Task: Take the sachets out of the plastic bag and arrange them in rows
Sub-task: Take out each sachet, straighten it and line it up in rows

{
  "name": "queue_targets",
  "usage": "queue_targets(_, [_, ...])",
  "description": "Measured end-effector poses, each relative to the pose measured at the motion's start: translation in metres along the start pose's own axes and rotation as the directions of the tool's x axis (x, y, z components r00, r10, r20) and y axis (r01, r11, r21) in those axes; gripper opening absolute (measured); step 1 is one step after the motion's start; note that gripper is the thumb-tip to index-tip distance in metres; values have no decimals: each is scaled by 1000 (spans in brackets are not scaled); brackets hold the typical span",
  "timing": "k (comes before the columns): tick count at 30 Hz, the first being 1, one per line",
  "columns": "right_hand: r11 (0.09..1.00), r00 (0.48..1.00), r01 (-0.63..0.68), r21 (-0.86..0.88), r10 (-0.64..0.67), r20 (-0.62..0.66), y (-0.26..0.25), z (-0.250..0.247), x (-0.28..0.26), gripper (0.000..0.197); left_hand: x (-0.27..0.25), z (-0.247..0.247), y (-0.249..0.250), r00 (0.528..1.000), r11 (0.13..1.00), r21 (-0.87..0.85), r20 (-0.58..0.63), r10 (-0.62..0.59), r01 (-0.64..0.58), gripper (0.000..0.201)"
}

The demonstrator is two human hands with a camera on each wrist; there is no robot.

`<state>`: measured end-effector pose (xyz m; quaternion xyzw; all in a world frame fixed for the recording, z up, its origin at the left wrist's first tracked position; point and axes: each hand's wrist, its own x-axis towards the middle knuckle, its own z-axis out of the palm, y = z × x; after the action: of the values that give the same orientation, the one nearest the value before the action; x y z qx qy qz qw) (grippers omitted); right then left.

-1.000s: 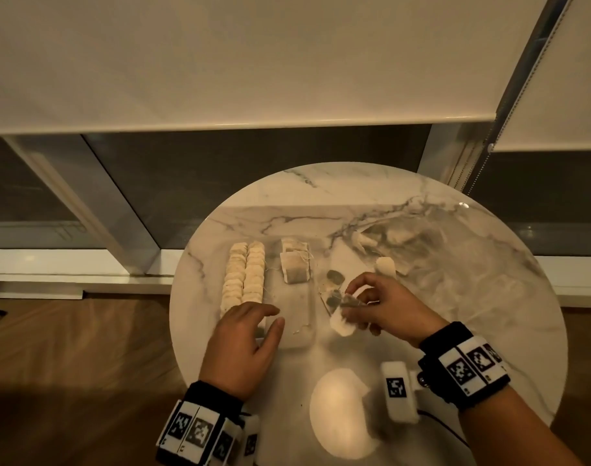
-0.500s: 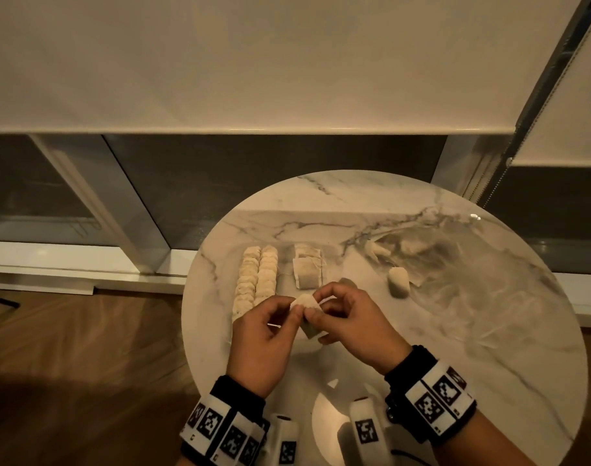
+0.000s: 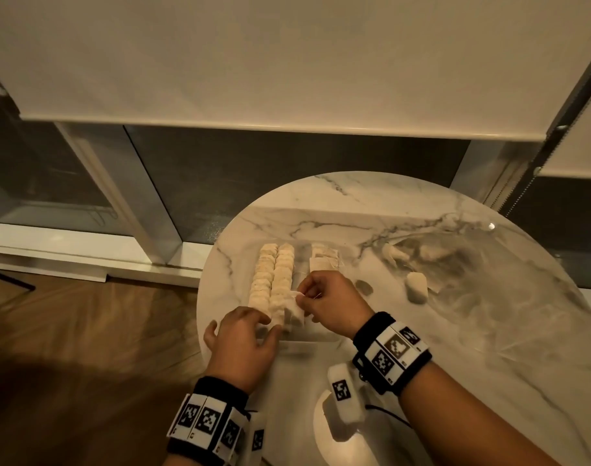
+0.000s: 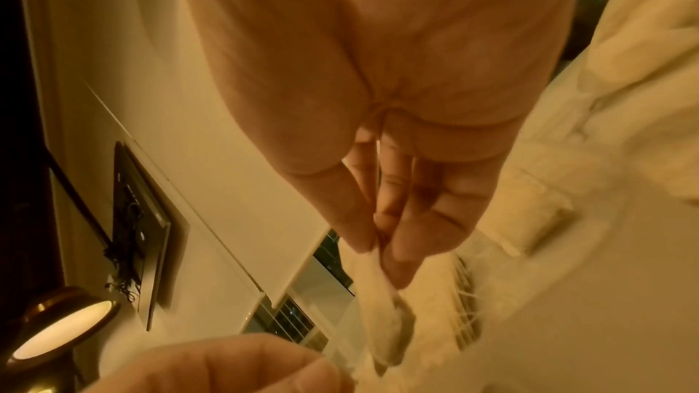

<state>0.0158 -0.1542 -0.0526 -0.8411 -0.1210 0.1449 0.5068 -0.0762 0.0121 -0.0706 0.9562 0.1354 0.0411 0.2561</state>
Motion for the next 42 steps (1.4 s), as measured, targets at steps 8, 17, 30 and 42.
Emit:
queue_targets(8, [982,964,-147,-120,170,205,4,24,21,10,-5,4,-9,994,989,118,-41,96,-91,38])
queue_targets(17, [945,961,-209,-251,246,125,14,41,28,14,-4,7,-14,998,993,110,23,50,-52,57])
queue_targets(30, [965,989,-139,-220,147,19,3,17,7,30,-12,5,-6,988,978,198,153,28,-59,41])
queue_targets(42, [983,940,-146,108,172,-296,46,-71,-34,5,-9,9,4,988,969,240,150,23,-59,40])
